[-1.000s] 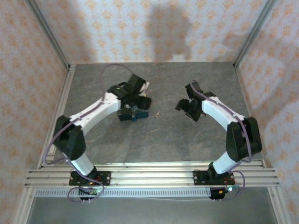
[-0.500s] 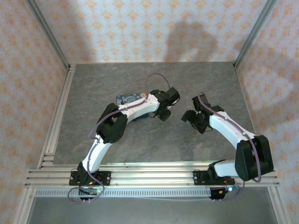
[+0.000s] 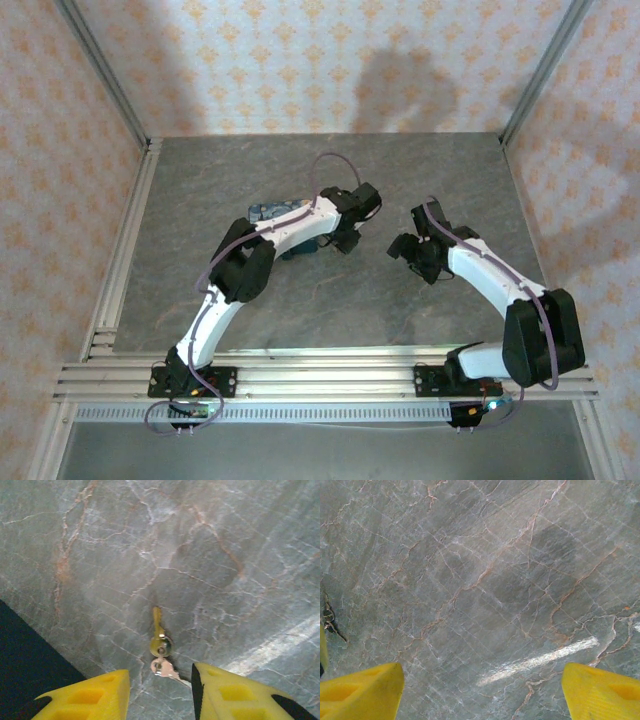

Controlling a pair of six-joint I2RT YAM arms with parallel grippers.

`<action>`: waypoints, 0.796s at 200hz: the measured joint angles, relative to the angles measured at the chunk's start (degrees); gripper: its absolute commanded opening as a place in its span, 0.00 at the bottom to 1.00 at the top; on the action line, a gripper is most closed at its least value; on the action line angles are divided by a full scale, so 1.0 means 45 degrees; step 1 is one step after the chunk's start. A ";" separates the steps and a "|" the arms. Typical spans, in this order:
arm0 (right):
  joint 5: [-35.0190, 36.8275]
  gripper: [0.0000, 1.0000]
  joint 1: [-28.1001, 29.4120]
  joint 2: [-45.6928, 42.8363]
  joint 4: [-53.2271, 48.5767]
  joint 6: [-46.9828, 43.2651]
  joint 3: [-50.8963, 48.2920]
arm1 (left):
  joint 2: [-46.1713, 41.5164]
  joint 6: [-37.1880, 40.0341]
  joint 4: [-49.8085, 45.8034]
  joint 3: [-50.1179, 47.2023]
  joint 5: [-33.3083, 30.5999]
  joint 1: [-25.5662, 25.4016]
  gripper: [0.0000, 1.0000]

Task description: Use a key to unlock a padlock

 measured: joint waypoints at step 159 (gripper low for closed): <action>0.0000 0.82 0.0000 0.0311 0.0005 0.0204 0.0136 | 0.0423 0.0257 0.0695 -0.0437 0.1739 0.0554 0.18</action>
